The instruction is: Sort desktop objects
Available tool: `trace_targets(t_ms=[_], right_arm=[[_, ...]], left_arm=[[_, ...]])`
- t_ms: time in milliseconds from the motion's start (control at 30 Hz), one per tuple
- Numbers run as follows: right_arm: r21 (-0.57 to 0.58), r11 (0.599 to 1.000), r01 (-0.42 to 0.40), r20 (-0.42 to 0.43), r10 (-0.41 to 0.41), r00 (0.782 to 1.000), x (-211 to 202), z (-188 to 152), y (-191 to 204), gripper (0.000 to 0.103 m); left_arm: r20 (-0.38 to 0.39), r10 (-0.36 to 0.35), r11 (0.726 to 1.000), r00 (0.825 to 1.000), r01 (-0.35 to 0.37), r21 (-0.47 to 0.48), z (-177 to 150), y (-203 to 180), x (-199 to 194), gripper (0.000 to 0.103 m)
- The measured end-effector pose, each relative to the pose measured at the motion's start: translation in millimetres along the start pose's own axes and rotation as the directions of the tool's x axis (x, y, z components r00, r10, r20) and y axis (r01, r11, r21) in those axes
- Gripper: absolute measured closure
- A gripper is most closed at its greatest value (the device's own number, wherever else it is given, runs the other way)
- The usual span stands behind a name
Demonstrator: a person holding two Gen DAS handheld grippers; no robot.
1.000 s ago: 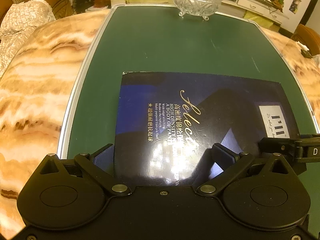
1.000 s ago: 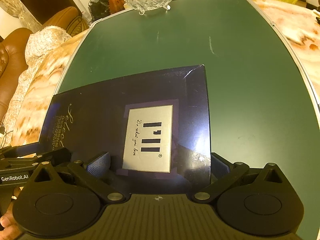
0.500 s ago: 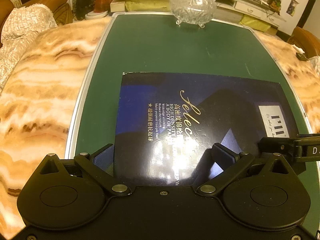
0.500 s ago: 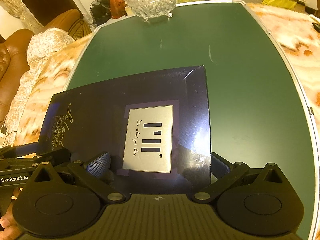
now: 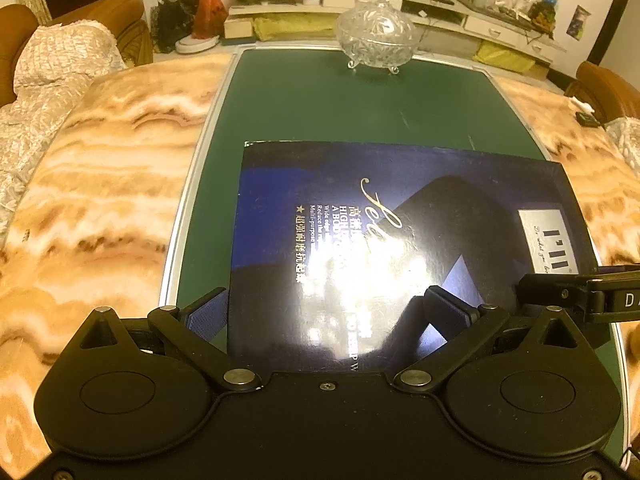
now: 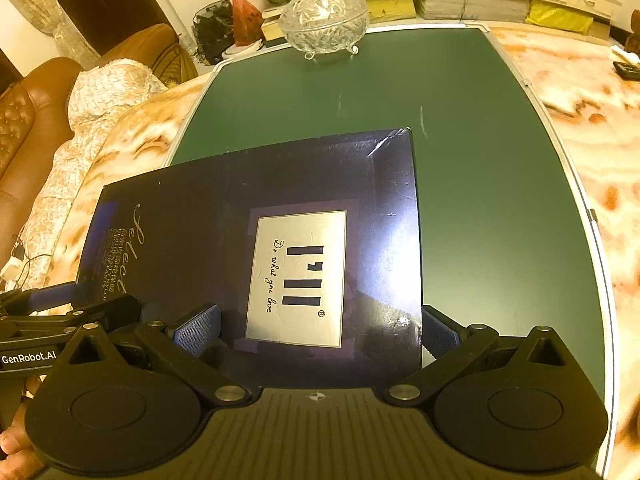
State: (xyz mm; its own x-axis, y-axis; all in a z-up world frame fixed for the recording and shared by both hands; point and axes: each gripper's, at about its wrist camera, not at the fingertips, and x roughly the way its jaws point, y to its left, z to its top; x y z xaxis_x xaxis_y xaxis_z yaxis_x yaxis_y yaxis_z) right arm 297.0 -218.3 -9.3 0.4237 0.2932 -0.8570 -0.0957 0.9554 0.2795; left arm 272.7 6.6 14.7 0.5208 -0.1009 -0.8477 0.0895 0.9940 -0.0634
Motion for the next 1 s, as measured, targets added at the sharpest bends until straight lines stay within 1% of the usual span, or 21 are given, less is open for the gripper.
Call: trace_targets(t_ms=[533,1000], right_arm=[[-0.007,1.000,-0.009,0.006,0.009,1.000,-41,-31,10,0.000],[-0.009,1.000,-0.008,-0.007,0.008,1.000,-54,-71,20,0.000]], left_arm=[[0.020,0.011,1.000,1.000,-0.011,0.004,-27,-2,-45,0.000],[0.012,0.017,1.000,1.000,-0.017,0.002,-66,2,-66,0.000]])
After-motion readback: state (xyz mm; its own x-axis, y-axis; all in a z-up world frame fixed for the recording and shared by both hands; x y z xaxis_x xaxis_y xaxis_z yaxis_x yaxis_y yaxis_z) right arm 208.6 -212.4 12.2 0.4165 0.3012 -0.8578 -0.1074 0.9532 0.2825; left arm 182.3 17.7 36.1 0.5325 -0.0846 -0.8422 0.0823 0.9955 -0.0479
